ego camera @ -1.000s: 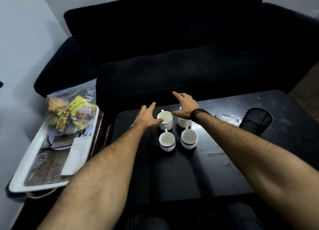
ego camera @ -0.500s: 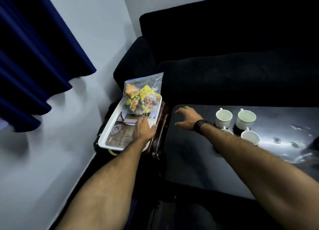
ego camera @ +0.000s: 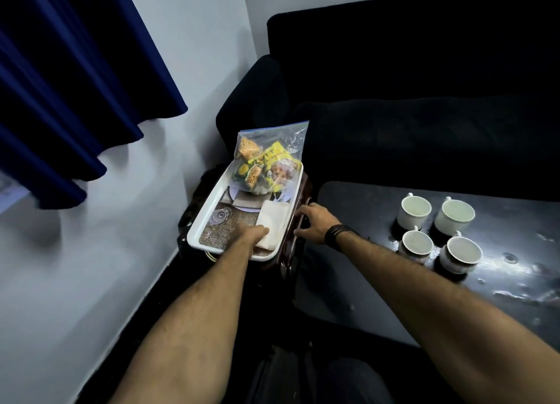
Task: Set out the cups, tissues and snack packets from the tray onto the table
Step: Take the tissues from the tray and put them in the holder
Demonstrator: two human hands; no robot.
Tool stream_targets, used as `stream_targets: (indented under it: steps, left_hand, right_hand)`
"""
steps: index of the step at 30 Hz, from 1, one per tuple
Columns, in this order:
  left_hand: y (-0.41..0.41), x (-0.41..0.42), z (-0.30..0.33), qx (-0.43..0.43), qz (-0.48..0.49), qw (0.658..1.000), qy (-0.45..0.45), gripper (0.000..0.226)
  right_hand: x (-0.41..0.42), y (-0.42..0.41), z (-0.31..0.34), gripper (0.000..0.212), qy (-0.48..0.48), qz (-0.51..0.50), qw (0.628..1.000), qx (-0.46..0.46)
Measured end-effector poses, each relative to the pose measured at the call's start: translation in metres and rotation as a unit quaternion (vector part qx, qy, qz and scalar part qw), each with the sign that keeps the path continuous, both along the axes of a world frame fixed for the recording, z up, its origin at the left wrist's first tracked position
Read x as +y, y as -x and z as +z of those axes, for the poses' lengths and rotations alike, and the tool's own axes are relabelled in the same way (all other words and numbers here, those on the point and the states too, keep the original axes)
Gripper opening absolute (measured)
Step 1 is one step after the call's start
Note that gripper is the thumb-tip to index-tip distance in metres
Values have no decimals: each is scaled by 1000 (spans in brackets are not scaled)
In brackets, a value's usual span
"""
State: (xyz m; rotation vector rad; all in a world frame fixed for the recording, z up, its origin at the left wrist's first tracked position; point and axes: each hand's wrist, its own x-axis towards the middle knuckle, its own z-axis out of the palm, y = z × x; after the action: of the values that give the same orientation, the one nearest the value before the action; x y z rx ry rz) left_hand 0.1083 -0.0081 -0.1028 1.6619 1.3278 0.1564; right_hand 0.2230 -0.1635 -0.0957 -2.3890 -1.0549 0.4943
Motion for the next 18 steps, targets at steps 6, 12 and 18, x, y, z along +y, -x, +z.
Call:
stream_targets:
  steps: [6,12,18]
  left_hand:
    - [-10,-2,9,-126,77,986,74,33]
    - [-31,-41,34,-287,103,931,200,27]
    - [-47,-80,48,-278,20,930,238,28]
  right_hand:
    - [2,4,2,58,-76,-67,993,68]
    - [11,6,25,70,-183,-215,889,359]
    - [-30,-9,44,35,-283,-240,855,361]
